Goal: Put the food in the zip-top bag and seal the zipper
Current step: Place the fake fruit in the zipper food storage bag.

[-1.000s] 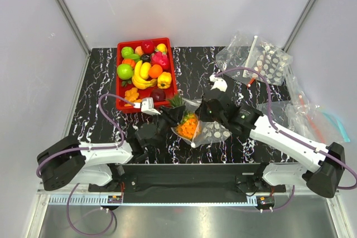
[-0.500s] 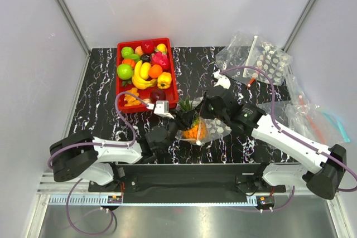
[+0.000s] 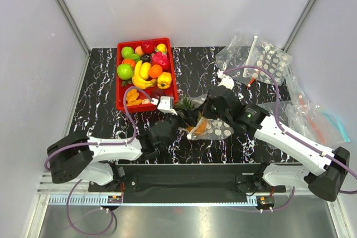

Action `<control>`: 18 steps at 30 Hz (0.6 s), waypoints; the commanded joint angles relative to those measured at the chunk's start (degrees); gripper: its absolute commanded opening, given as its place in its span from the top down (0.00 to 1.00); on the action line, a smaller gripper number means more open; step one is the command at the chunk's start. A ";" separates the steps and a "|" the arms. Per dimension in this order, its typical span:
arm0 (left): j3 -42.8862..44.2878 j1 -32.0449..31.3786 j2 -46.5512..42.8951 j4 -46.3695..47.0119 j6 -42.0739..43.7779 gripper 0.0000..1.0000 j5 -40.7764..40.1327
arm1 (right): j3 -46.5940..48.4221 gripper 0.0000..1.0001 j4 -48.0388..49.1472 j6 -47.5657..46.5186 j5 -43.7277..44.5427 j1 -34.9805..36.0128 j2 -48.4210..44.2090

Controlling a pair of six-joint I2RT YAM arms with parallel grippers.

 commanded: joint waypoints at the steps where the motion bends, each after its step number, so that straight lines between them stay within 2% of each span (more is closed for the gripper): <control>1: 5.50 0.95 -6.09 -5.50 -1.01 0.03 9.33 | 1.58 1.00 1.99 0.95 2.63 -0.43 -1.30; 4: 8.32 2.11 -10.13 -15.87 -3.12 0.03 14.00 | 0.35 1.00 2.52 0.69 2.46 -1.92 -2.27; 9: 10.87 3.69 -12.07 -23.11 -7.52 0.06 21.47 | -1.76 1.00 3.40 1.04 2.28 -4.20 -4.20; 11: 11.22 4.12 -13.83 -26.35 -7.52 0.06 21.84 | -2.72 1.00 4.01 0.95 1.84 -4.82 -4.82; 14: 14.47 7.63 -15.94 -34.69 -7.09 0.05 25.87 | -3.78 1.00 4.54 1.04 1.49 -5.44 -5.26; 18: 18.16 15.88 -18.22 -44.80 -5.07 0.05 32.82 | -4.75 1.00 4.98 1.12 1.23 -6.05 -5.70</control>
